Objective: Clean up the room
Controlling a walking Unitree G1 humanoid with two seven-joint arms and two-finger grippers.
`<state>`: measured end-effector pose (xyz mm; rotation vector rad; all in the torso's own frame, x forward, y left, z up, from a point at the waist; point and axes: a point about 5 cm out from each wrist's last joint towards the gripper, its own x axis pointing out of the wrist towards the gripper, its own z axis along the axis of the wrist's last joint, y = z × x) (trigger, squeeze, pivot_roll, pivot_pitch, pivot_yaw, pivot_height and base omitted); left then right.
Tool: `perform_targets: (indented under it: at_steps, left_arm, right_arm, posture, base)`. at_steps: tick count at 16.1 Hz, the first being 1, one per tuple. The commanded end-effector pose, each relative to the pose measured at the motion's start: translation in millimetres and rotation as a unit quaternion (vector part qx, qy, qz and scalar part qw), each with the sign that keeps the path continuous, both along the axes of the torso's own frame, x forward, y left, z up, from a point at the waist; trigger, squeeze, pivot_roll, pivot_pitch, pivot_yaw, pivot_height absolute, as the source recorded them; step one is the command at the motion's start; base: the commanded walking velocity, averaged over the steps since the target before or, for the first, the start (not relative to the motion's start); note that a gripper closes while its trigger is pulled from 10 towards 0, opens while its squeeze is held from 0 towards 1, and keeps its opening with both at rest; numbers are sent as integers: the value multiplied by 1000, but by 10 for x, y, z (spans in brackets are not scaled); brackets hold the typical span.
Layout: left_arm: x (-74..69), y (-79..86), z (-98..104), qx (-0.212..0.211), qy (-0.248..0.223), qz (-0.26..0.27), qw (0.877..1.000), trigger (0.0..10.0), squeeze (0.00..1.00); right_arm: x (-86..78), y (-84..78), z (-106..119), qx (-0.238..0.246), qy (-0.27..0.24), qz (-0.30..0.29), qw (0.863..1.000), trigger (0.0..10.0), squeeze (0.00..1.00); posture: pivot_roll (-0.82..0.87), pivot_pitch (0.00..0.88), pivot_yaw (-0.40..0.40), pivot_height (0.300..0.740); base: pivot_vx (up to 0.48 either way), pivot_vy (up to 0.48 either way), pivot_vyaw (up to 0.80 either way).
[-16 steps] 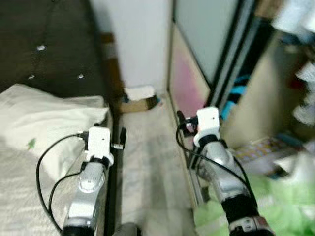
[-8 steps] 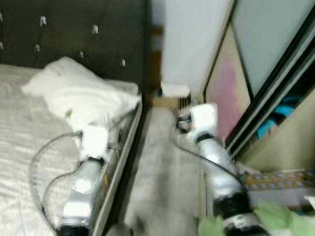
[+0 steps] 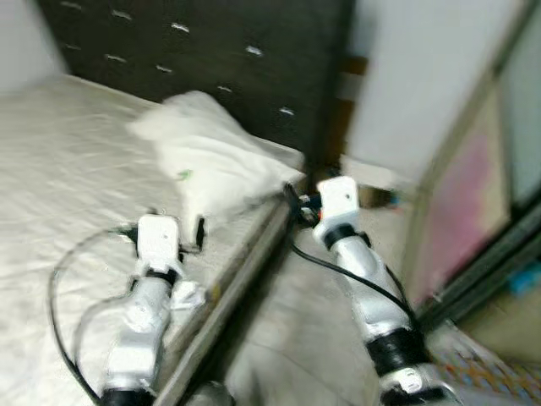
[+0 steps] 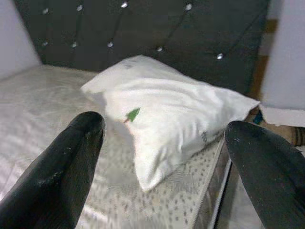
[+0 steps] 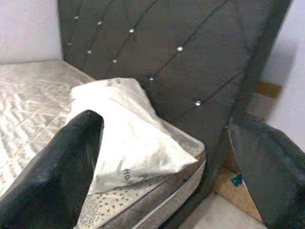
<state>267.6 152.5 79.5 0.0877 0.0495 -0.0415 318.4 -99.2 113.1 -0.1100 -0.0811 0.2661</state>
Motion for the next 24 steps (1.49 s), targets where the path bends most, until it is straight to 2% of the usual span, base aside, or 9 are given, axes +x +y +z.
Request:
perform_targets:
  at_steps: [1,5,8,12,13,14,16,20,24]
  left_arm:
    - [5,-3,14,3,-2,-4,1000,10000,0]
    - [13,-22,40,-4,-6,-13,1000,10000,0]
    - [4,-1,47,13,-6,6,1000,10000,0]
    - [10,16,24,-5,4,-4,1000,10000,0]
    - [5,11,12,-12,11,1,1000,10000,0]
    - [9,31,37,8,4,19,1000,10000,0]
    - [-4,199,144,-4,-25,17,1000,10000,0]
    - [-170,330,198,-19,-43,55,997,10000,0]
    - [-194,308,197,7,-60,59,996,10000,0]
  right_arm:
    - [2,-25,1,5,0,-6,1000,10000,0]
    - [-11,-33,-23,5,4,-10,1000,10000,0]
    - [-7,-22,-30,9,6,-11,1000,10000,0]
    - [19,-49,8,17,-2,-24,1000,10000,0]
    - [19,-69,11,25,-2,-31,999,10000,0]
    - [21,-104,10,30,0,-42,999,10000,0]
    - [11,-250,14,40,2,-82,996,10000,0]
    - [-122,-458,-89,51,23,-117,992,10000,0]
    - [-159,-407,-117,54,31,-106,992,10000,0]
  posture:
    - [148,0,-54,740]
    - [148,0,-51,740]
    - [153,0,-51,740]
    - [143,0,-42,740]
    - [143,0,-41,740]
    - [143,0,-39,740]
    - [139,0,-29,740]
    - [142,0,-26,740]
    - [143,0,-34,740]
  base:
    - [0,0,794]
    - [0,0,797]
    - [0,0,794]
    - [0,0,794]
    - [0,0,794]
    - [0,0,794]
    - [0,0,797]
    - [0,0,761]
    - [0,0,0]
